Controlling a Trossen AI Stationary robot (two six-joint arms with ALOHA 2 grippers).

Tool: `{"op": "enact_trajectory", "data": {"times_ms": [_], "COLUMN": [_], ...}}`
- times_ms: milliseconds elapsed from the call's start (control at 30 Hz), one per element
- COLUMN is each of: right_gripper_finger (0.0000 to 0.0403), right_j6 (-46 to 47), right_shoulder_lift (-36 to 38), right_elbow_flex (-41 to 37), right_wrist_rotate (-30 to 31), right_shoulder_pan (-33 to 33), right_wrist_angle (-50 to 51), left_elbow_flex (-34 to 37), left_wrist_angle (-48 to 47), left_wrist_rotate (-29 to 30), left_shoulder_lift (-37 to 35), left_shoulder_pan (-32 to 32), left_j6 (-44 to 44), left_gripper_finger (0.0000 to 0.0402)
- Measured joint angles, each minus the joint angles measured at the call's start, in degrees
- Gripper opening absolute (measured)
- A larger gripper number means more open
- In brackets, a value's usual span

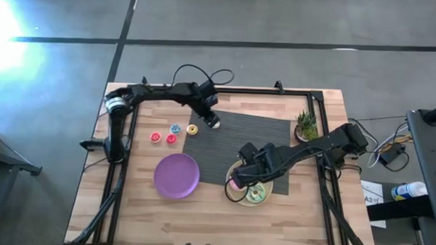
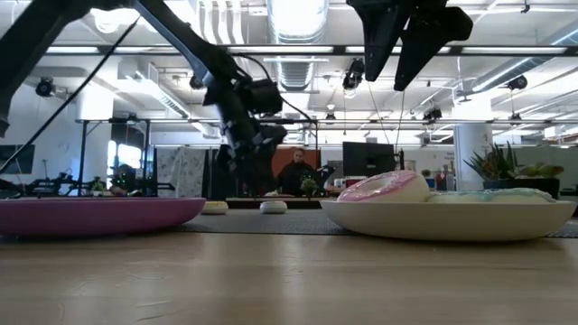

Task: Pick & Place donuts
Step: Put the small white donut on the purple plate

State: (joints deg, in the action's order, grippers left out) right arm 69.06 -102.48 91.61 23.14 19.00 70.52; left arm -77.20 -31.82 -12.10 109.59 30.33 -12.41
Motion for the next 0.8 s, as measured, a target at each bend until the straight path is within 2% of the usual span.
{"op": "enact_trajectory", "data": {"times_ms": [467, 600, 800], "right_gripper_finger": [0.0249, 0.0248, 0.0248], "right_j6": [0.91, 1.13, 2.77], "right_shoulder_lift": [-0.02, -0.02, -0.02], "right_elbow_flex": [-0.18, -0.55, -1.73], "right_wrist_rotate": [1.37, 1.48, 1.48], "right_shoulder_pan": [0.11, 0.11, 0.11], "right_wrist_angle": [1.51, 1.53, 1.57], "left_elbow_flex": [-0.65, -0.53, -0.48], "left_wrist_angle": [1.28, 4.43, 7.21], "left_wrist_rotate": [-0.34, 3.36, 5.05], "left_shoulder_lift": [4.95, 4.76, 4.36], "left_shoulder_pan": [0.22, -0.14, -0.05], "left_j6": [0.93, 1.98, 2.62], "left_gripper_finger": [0.0119, 0.0092, 0.0017]}}
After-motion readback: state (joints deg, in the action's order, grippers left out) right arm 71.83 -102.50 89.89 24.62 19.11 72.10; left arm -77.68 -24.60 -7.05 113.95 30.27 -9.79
